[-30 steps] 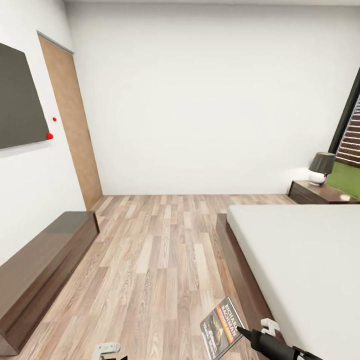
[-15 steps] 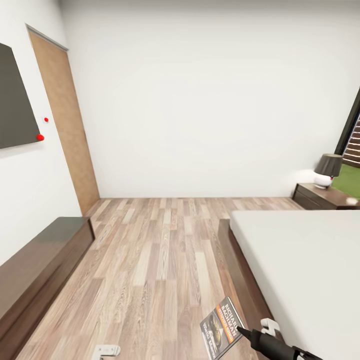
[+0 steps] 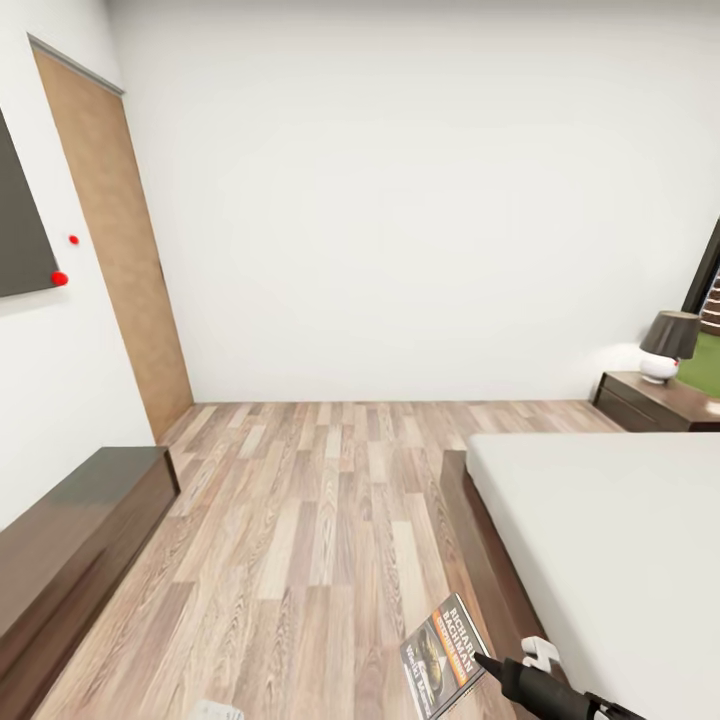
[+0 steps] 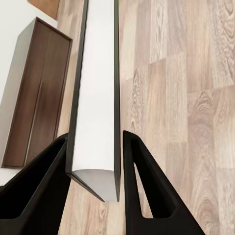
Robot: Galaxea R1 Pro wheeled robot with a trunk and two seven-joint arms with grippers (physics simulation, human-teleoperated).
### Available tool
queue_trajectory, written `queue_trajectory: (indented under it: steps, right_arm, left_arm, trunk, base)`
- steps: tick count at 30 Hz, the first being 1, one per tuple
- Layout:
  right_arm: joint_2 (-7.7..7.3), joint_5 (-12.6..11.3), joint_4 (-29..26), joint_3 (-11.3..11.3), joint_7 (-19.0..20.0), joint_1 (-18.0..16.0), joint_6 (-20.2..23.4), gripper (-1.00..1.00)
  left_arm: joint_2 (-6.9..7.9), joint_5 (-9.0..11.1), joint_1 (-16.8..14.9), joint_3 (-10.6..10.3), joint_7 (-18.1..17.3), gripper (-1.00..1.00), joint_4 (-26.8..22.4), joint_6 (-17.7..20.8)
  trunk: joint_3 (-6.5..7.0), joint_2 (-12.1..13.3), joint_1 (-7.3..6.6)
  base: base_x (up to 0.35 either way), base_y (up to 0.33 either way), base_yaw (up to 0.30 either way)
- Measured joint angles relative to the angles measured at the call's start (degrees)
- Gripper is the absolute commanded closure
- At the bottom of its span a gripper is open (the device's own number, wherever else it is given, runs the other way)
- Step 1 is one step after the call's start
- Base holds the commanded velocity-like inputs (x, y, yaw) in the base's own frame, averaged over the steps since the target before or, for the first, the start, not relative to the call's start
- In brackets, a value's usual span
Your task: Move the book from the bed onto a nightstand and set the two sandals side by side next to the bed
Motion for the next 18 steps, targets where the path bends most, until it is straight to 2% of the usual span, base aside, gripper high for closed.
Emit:
queue_trajectory:
  steps: [5, 18]
  right_arm:
    - [0.00, 0.0, 0.0, 0.0, 0.0, 0.0, 0.0, 1.00]
    - [0.00, 0.0, 0.0, 0.0, 0.0, 0.0, 0.0, 1.00]
  left_arm:
    - [-0.12, -0.2, 1.2, 0.0, 0.0, -1.00, 0.0, 0.0]
    - [-0.64, -0.2, 1.4, 0.1, 0.0, -1.00, 0.0, 0.0]
  trunk:
    - [0.00, 0.0, 0.00]
    - [0.00, 0.0, 0.00]
  base:
    - [0.327, 0.000, 0.000]
    - [0.321, 0.000, 0.000]
